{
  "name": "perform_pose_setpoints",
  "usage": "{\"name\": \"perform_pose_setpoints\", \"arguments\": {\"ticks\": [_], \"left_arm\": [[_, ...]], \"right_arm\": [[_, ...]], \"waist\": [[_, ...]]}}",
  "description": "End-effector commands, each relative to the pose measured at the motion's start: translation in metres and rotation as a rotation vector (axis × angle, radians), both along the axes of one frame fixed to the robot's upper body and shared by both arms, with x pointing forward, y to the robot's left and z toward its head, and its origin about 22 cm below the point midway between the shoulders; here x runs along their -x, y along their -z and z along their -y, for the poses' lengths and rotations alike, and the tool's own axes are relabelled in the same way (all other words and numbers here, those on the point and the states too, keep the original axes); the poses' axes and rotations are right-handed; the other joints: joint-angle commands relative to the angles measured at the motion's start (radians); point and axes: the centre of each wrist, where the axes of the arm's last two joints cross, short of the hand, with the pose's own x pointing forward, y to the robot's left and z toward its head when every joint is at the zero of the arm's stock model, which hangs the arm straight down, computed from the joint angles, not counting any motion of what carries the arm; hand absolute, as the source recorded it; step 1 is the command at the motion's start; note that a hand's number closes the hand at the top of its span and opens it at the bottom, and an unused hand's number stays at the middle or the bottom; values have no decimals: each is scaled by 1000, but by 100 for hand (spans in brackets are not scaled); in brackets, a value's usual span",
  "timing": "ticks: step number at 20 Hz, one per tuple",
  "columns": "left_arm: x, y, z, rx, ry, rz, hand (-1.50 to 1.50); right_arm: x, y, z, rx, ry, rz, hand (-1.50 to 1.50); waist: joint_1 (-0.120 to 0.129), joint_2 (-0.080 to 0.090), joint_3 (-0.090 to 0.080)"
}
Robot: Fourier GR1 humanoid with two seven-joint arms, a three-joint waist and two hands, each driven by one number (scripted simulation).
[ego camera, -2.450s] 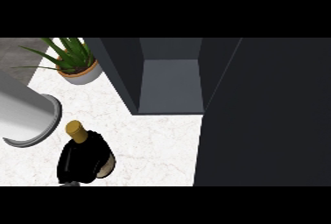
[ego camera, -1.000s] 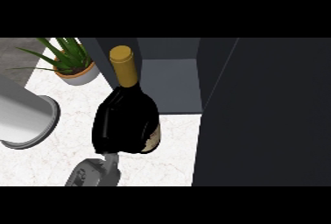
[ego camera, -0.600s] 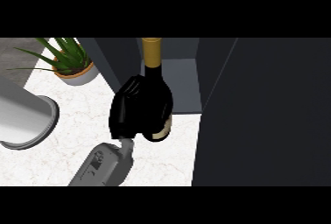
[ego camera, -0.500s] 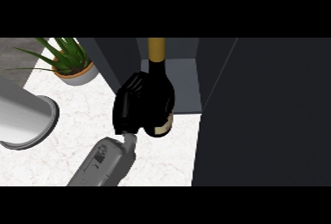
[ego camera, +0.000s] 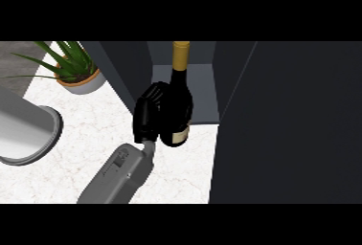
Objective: Pick up the wine, place it into the cabinet and close the cabinet
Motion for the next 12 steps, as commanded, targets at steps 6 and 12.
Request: {"name": "perform_pose_setpoints", "arguments": {"ticks": [6,12], "left_arm": [[-4,39,-1,20,-36,-21,150],[-27,27,7,57,-21,-60,150]], "right_arm": [[42,-31,9,-79,-74,48,-150],[39,-23,0,-86,-72,37,-150]], "waist": [[-10,2,-1],[-7,0,0]]}}
